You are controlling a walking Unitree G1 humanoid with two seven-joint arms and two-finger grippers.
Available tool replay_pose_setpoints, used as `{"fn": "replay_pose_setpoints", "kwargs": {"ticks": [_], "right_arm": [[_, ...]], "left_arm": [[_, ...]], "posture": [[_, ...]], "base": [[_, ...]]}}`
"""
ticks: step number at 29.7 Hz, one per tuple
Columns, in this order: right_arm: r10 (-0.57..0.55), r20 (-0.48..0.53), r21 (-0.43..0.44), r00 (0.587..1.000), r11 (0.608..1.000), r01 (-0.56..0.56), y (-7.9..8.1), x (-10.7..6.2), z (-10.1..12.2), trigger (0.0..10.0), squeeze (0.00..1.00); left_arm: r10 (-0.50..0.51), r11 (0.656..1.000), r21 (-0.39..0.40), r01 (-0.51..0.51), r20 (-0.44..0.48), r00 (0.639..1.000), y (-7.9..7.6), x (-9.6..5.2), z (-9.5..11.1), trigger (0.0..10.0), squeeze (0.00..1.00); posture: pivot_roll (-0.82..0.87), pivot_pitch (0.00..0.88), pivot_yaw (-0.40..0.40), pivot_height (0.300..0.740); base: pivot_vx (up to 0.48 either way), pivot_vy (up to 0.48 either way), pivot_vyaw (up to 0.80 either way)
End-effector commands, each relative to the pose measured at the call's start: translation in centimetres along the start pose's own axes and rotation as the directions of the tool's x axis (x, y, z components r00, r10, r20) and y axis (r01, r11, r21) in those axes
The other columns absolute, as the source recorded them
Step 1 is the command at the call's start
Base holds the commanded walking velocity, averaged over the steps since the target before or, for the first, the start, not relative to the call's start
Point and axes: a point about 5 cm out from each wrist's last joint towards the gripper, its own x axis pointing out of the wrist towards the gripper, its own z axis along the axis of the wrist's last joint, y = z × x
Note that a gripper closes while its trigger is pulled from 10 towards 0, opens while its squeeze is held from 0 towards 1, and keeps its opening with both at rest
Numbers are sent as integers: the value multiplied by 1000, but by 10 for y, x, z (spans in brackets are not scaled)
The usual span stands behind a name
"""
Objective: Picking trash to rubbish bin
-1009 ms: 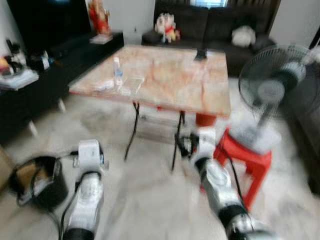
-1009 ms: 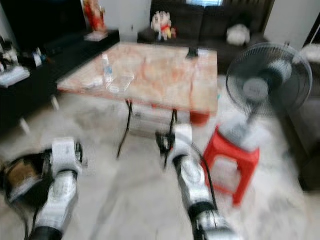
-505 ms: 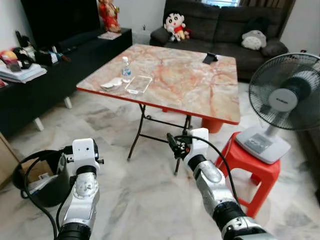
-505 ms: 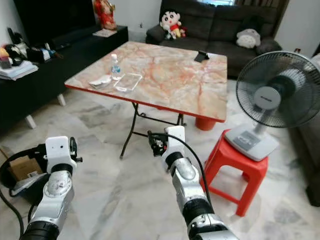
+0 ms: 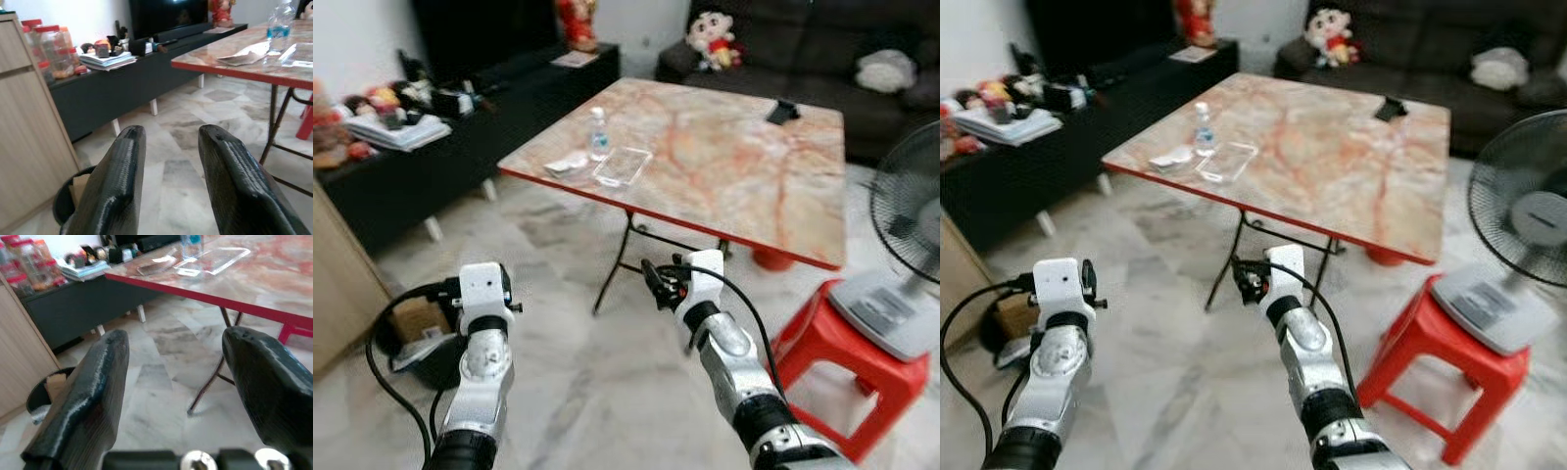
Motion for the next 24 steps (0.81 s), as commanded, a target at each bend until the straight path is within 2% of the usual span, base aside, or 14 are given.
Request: {"fn": "replay_pose_setpoints", "kwargs": {"ticks": [1,8,16,24], "right_arm": [[0,21,6,1000,1000,0,0,3,7,10000,0],[26,28,-15,999,1000,-26,4,4,8,10000,0],[31,27,-9,999,999,-31,5,4,8,10000,0],[37,23,-3,999,999,-37,6,5,8,10000,0]], "left_arm": [[1,1000,4,-1,10,1000,1,2,3,10000,0],[-5,1000,2,5,11,1000,0,3,4,10000,0],[-10,1000,1,10,15,1000,-1,3,5,10000,0],[-11,1000,1,11,18,1000,-1,4,6,10000,0]], "posture": [[5,29,-57,740],[5,19,-55,740],[5,11,-55,740],[7,0,-56,740]], "base": [[319,0,0],[318,0,63],[319,0,800],[317,0,0]]}}
